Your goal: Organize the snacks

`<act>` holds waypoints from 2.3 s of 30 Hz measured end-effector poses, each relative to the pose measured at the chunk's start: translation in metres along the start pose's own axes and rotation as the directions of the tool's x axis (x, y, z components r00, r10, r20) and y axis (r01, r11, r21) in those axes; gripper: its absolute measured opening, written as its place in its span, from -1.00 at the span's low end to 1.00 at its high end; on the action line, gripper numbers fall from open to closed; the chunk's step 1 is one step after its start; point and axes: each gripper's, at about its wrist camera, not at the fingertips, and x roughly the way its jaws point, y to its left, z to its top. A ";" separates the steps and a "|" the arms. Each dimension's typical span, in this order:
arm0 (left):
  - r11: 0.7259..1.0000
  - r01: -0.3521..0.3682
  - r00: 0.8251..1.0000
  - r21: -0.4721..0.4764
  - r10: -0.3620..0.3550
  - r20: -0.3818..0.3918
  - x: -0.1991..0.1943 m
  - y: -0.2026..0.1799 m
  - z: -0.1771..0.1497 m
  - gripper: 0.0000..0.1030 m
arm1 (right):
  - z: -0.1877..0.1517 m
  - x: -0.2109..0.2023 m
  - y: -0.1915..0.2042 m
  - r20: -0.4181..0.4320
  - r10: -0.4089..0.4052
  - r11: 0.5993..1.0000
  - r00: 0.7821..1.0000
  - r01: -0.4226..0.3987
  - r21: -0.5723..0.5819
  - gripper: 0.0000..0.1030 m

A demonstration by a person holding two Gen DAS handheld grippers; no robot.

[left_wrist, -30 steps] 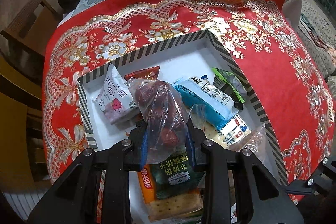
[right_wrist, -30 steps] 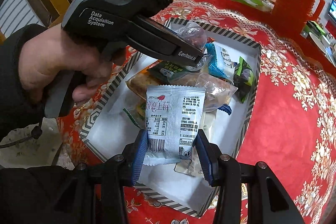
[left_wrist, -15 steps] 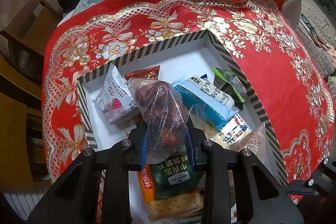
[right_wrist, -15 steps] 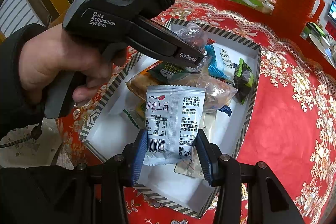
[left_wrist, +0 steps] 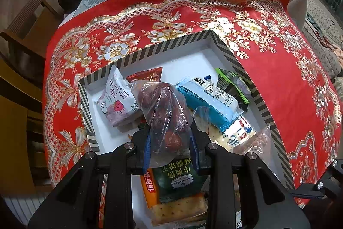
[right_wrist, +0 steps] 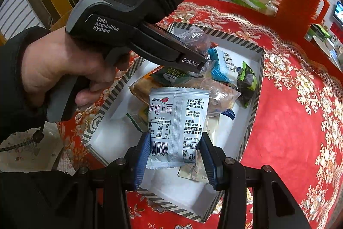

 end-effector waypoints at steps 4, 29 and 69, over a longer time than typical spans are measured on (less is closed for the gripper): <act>1.000 0.000 1.000 0.002 0.000 0.000 0.000 0.000 0.000 -0.45 | 0.001 -0.001 0.001 0.008 -0.006 1.000 1.000 0.006 -0.008 -0.13; 0.986 -0.127 0.992 -0.112 0.126 -0.020 -0.018 -0.002 -0.012 0.63 | -0.005 -0.016 -0.006 0.085 -0.021 0.999 0.996 0.019 0.027 0.01; 0.913 -0.292 0.955 -0.285 0.296 -0.031 -0.072 -0.083 -0.071 0.64 | -0.051 -0.081 -0.068 0.196 0.051 0.998 0.979 -0.043 -0.045 0.01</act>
